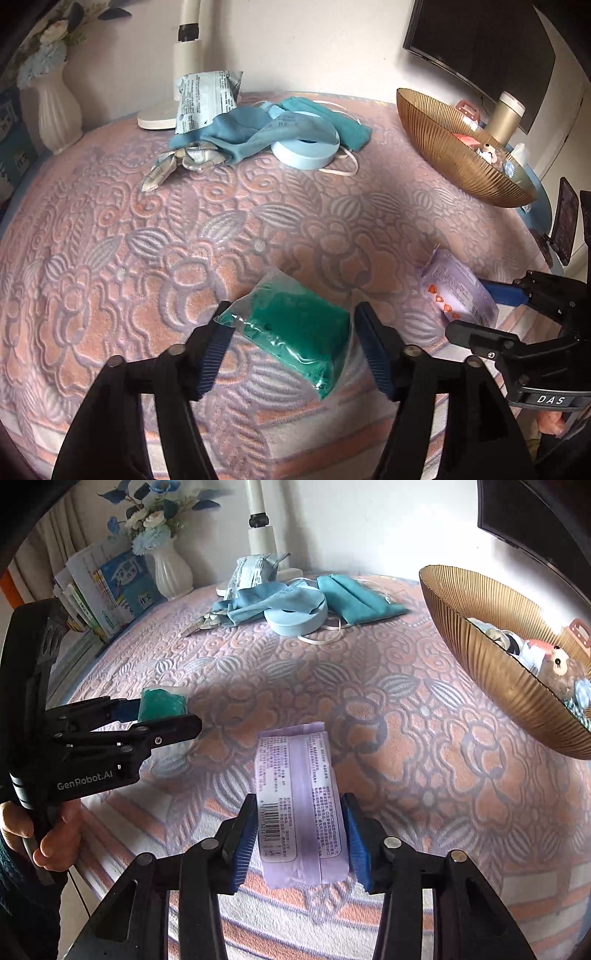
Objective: Organize soft objects
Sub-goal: 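Carry the green pouch and lilac packet over the amber bowl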
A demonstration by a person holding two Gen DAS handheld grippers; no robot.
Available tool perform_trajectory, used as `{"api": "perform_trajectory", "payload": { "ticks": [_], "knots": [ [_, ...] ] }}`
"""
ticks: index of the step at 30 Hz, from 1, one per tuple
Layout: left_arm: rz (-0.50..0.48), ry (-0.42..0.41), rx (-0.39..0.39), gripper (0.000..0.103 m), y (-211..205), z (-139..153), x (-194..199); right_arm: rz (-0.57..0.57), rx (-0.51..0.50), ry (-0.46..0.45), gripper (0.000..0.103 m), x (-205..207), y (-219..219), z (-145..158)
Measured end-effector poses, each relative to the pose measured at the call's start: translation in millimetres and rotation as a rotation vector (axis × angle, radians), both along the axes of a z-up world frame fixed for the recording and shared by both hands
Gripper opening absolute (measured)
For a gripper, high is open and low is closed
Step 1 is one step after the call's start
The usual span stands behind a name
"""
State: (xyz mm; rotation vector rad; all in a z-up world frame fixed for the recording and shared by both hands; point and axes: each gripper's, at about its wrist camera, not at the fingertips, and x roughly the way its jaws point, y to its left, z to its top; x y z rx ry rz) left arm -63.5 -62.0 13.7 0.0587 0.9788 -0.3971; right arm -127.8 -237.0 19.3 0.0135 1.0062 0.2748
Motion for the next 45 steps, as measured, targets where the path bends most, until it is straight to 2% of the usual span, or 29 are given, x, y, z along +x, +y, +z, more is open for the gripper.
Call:
{"api": "perform_trajectory", "payload": {
  "ticks": [1,6,9,14,21,23,24,26,27,32,36,40,45],
  "knots": [
    [0.010,-0.001,0.012,0.074,4,-1,-4,-0.001,0.002,-0.002,0.055,0,0,0],
    [0.079,0.006,0.045,0.074,29,-2,-18,-0.013,0.018,-0.005,0.056,-2,-1,-1],
    [0.104,0.022,0.023,0.074,38,2,-22,-0.015,0.026,-0.006,0.056,-2,0,0],
    [0.084,0.069,-0.066,0.075,38,3,-23,-0.014,0.042,-0.011,0.057,-4,-3,-1],
    [0.159,0.047,-0.040,0.076,26,-2,-10,-0.054,0.015,-0.033,0.057,-4,4,-2],
    [0.176,0.031,0.008,0.067,23,-2,-9,-0.066,-0.030,-0.054,0.056,-5,11,-3],
    [0.184,0.016,0.050,0.055,20,-3,-8,-0.073,-0.065,-0.066,0.051,-5,14,-4],
    [0.186,-0.005,0.096,0.044,17,-3,-9,-0.069,-0.112,-0.090,0.046,-7,21,-4],
    [0.184,-0.006,0.089,0.044,17,-2,-9,-0.059,-0.113,-0.097,0.041,-7,22,-4],
    [0.162,-0.049,0.071,0.039,11,13,-11,-0.027,-0.083,-0.112,0.040,-12,22,2],
    [0.113,-0.113,0.053,0.038,-7,42,-6,-0.047,-0.063,-0.147,0.040,-17,11,22],
    [0.042,-0.165,0.026,0.038,-38,76,9,-0.099,-0.032,-0.219,0.040,-20,-19,59],
    [-0.063,-0.231,-0.017,0.038,-88,120,35,-0.225,-0.066,-0.364,0.040,-22,-71,119]
  ]
}}
